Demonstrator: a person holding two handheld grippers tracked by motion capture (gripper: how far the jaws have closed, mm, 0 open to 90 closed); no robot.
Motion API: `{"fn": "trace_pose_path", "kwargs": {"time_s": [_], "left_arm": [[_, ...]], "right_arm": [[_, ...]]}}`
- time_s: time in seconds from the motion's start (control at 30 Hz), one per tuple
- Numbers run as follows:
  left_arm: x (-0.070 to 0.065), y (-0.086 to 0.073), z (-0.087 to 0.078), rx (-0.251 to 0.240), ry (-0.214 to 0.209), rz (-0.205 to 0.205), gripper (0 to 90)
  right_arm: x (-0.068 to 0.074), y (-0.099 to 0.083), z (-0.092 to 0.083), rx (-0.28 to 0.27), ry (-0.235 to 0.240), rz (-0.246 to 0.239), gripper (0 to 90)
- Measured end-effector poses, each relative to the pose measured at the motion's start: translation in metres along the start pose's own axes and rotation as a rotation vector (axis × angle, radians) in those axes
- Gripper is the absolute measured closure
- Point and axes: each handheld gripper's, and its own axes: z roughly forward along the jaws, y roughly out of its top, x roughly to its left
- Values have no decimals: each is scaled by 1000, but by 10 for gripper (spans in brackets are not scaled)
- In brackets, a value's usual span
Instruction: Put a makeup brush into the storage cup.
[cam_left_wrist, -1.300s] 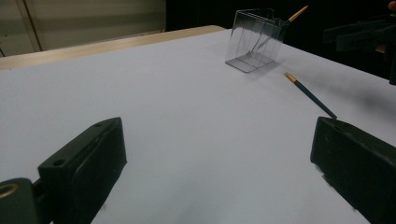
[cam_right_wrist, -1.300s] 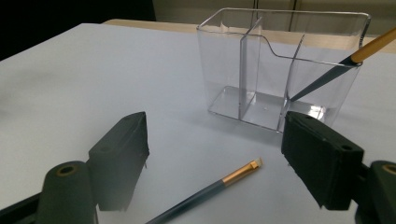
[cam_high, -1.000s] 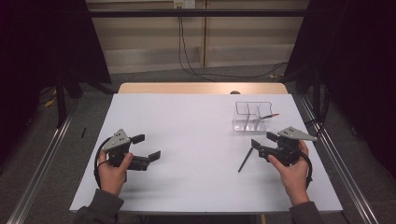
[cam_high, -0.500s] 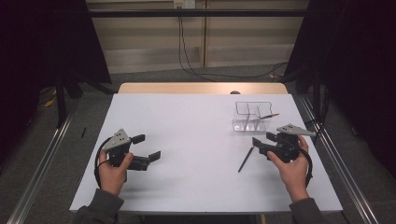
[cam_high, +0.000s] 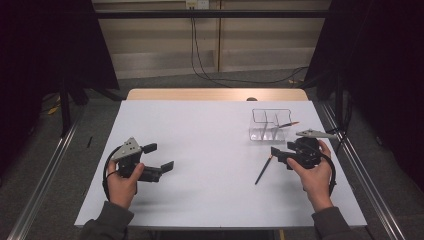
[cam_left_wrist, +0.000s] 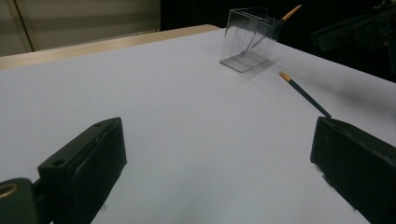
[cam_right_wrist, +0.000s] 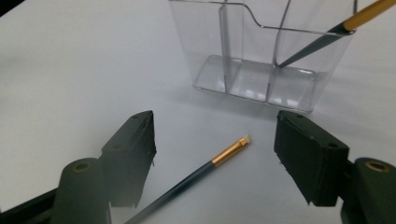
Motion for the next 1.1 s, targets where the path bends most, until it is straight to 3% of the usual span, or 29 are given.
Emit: {"fn": "trace_pose_path", "kwargs": {"time_s": [0.13, 0.27, 0.3, 0.53, 0.6, 0.67, 0.7, 0.83, 1.03, 1.1], "left_arm": [[-1, 1, 0, 6, 14, 0, 32], [1, 1, 0, -5, -8, 2, 32], [0, 1, 0, 3, 11, -2, 32], [0, 2, 1, 0, 9, 1, 32], [1, 2, 1, -7, -12, 1, 32], [1, 2, 0, 0, 11, 1, 32], [1, 2, 1, -11, -12, -3, 32], [0, 2, 0, 0, 13, 0, 32], [1, 1, -1, -2, 14, -3, 32], [2, 1, 0, -5, -3, -1, 32]], "right_arm": [[-2, 3, 4, 17, -7, -1, 290], [-1, 6, 8, 36, -6, 11, 266], [-1, 7, 9, 40, -7, 10, 266], [4, 12, 17, 73, -1, 4, 224], [5, 13, 19, 88, 2, -4, 213], [7, 15, 21, 116, -5, 1, 204], [8, 16, 21, 128, -4, 5, 200], [8, 19, 24, 158, -15, 4, 199], [10, 22, 30, 191, -18, 32, 179], [11, 22, 33, 217, -23, 31, 175]]}}
